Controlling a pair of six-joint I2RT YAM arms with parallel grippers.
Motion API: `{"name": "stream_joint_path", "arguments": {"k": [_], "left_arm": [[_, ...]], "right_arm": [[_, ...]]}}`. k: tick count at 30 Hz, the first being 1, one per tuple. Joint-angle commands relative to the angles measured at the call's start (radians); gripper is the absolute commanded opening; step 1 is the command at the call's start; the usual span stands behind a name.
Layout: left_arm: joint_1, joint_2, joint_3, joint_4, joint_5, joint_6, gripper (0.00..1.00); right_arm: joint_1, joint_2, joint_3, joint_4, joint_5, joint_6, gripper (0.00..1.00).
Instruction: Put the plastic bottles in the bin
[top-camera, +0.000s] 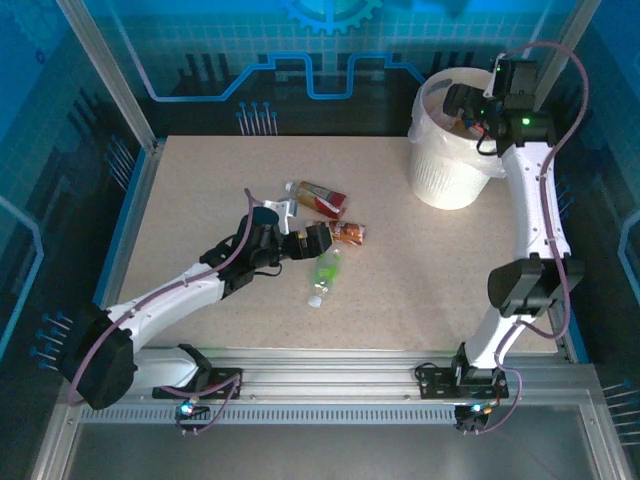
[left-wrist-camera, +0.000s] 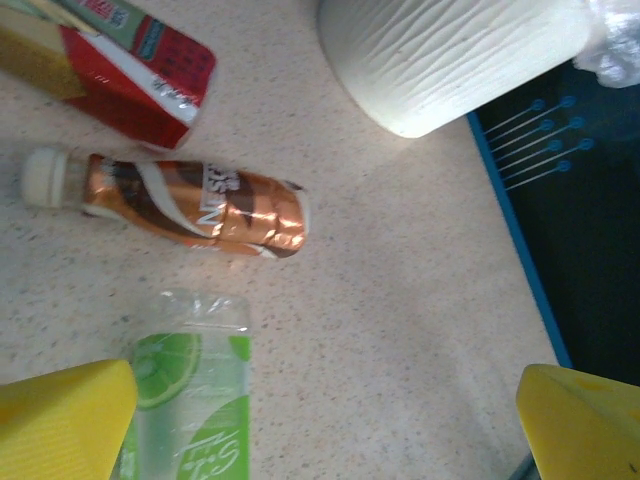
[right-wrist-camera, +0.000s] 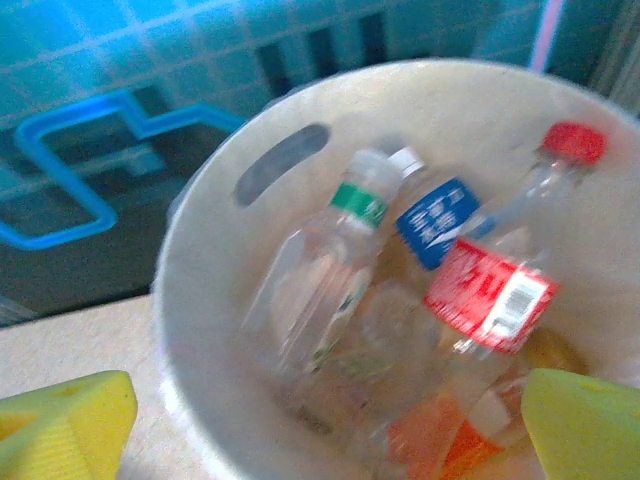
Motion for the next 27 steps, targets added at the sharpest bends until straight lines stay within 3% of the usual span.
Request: {"name": "stream_joint_path", "arguments": {"k": [1, 7, 11, 18, 27], "left_arm": [[0.008, 0.019, 0.046, -0.07, -0.045, -0.009, 0.99], [0.007, 0.033, 0.051, -0.077, -0.04, -0.007, 0.99], [0.007, 0.034, 0.06, -0.117, -0.1, -0.025, 0.99], [0.008, 0.007, 0.034, -0.154, -0.204, -0.079, 0.99], [0.011, -0.052, -0.045, -0.206, -0.222, -0.123, 0.99]], "right_arm": [[0.047, -0.113, -0.118, 0.083, -0.084, -0.031, 1.0], [0.147, -0.266, -0.393, 0.243, -0.164, -0.158, 1.0], [0.221, -0.299, -0.504, 0.257, -0.311, -0.361, 1.0], [0.409, -0.201, -0.548, 0.09, -0.344, -0.8, 1.0], [0.469, 0.053, -0.505, 0.004, -0.254, -1.094, 0.97]]}}
